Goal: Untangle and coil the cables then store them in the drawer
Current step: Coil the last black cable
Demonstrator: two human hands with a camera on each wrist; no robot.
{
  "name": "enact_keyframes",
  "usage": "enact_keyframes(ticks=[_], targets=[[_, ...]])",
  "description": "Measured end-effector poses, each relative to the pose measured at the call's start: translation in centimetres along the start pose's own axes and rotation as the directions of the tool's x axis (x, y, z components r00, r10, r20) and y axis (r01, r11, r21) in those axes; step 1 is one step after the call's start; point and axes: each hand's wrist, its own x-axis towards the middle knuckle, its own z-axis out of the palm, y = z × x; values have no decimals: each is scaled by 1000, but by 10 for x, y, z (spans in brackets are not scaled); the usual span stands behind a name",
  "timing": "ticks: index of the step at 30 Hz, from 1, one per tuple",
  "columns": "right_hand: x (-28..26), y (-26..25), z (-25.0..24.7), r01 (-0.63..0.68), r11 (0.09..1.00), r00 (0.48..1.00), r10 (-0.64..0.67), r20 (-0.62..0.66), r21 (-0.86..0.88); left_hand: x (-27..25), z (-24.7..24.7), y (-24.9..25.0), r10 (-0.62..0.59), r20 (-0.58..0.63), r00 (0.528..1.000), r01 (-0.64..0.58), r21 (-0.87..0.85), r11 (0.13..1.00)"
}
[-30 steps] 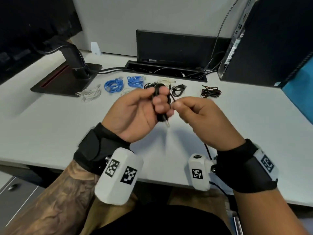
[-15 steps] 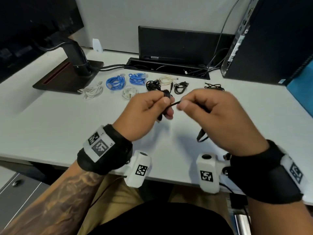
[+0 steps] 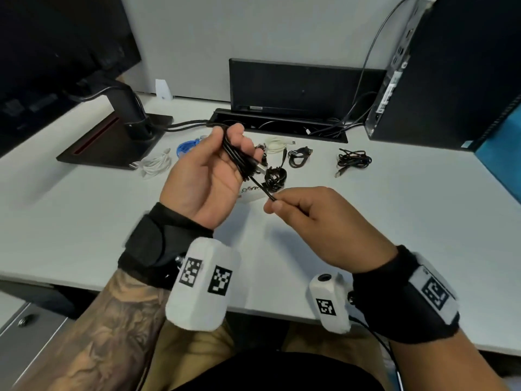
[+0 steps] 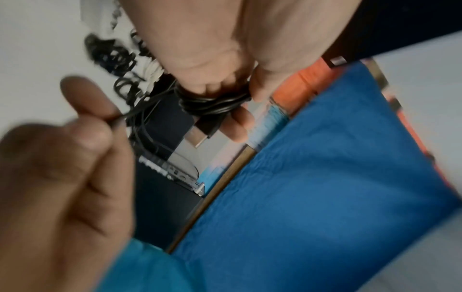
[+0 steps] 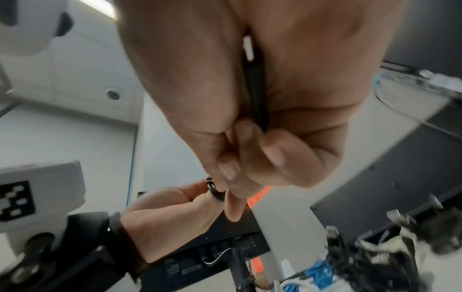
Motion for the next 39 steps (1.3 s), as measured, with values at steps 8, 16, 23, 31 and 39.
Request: enact_keyframes(ticks=[8,16,23,31,39], targets=[[-12,-4,-19,53,996,994,-60,-88,-75,-1,-13,-6,200,66,978,-195,646,738],[3,-8,-42,171,985,921,-150,-359,27,-18,6,-30,-194,379,905,-255,848,465],[21,10,-30,89,906,983,-12,-185,414,-3,8,-23,-309,266,913,166,448,878],[27,22,-19,47,858,999,-42,-22,512,11,-3,-18,-402,377,835,409,66,910],[34,29,-30,121,944,969,-44,-245,308,30,8,-13,-255,247,935,80,553,829]])
